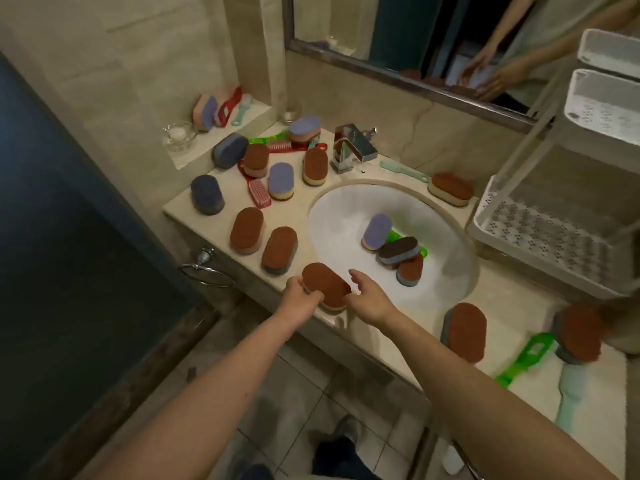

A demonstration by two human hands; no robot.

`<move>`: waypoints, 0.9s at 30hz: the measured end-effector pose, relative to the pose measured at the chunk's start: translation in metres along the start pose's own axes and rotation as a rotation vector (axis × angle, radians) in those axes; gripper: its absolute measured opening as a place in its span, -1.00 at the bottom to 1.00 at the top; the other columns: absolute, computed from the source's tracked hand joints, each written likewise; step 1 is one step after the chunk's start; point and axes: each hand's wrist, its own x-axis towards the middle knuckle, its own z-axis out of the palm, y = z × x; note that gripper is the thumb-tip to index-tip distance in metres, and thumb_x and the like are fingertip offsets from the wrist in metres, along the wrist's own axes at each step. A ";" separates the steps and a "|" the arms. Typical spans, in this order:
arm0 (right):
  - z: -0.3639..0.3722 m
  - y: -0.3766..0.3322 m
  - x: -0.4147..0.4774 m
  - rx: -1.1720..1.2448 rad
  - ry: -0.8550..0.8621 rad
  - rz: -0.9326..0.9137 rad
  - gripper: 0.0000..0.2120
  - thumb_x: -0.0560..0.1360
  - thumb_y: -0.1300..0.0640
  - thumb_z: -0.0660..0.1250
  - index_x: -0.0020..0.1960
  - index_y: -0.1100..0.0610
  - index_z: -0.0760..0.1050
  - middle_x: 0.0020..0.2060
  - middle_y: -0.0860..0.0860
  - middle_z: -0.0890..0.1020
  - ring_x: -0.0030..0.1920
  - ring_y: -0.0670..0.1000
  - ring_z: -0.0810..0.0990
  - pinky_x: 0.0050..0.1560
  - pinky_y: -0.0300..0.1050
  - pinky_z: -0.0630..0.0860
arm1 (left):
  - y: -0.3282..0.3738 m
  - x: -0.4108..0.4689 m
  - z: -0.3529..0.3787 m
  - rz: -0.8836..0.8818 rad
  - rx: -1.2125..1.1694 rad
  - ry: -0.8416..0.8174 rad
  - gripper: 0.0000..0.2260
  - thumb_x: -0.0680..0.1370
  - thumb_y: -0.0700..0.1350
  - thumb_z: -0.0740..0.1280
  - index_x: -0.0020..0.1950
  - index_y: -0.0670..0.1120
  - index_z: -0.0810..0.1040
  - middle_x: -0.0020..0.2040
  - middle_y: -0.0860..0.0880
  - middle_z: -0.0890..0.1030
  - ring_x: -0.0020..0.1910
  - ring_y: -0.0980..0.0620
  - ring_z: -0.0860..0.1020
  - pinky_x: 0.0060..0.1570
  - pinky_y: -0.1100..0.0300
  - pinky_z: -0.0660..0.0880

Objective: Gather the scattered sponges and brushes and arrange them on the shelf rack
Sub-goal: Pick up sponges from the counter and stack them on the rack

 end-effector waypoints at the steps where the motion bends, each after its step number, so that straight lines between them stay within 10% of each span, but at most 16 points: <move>1: -0.001 0.002 0.003 0.008 -0.016 -0.001 -0.38 0.54 0.22 0.24 0.55 0.10 0.12 0.52 0.07 0.25 0.48 0.09 0.28 0.38 -0.09 0.27 | 0.001 0.001 0.004 -0.004 -0.023 0.019 -0.47 0.52 -0.19 0.33 0.43 -0.15 0.19 0.29 -0.13 0.46 0.15 0.00 0.45 0.08 0.18 0.37; 10: -0.022 0.012 0.006 0.167 -0.055 -0.012 -0.61 0.57 0.28 0.14 0.39 0.17 0.41 0.14 0.11 0.59 0.03 0.00 0.58 -0.01 -0.29 0.50 | 0.015 0.002 0.037 -0.053 -0.087 0.083 -0.35 0.55 -0.07 0.33 0.53 -0.07 0.05 0.43 -0.14 0.36 0.35 -0.15 0.41 0.31 0.01 0.40; 14: -0.048 0.020 0.000 0.390 0.049 0.043 -0.63 0.50 0.38 0.14 0.25 0.22 0.49 0.03 0.19 0.62 0.04 0.13 0.60 0.10 0.07 0.58 | 0.032 0.007 0.061 -0.004 -0.054 0.011 -0.25 0.45 0.00 0.45 0.52 -0.03 0.12 0.36 -0.10 0.41 0.27 -0.11 0.46 0.25 0.03 0.45; 18: -0.078 0.034 -0.010 0.509 0.143 0.051 -0.64 0.51 0.40 0.09 0.21 0.20 0.51 -0.20 0.06 0.59 -0.22 -0.01 0.58 -0.27 -0.19 0.55 | 0.048 0.010 0.091 0.096 0.022 -0.057 -0.21 0.40 -0.06 0.50 0.51 -0.01 0.14 0.25 -0.02 0.43 0.16 -0.01 0.47 0.07 0.18 0.45; 27: -0.103 0.105 -0.051 -0.015 0.630 0.057 -0.63 0.44 0.16 0.32 0.22 -0.07 0.52 0.15 -0.04 0.52 0.21 0.00 0.44 0.22 -0.08 0.41 | 0.075 0.011 0.142 0.231 0.146 -0.204 -0.31 0.41 -0.09 0.46 0.46 0.03 0.22 0.22 0.00 0.41 0.15 -0.04 0.46 0.21 0.00 0.49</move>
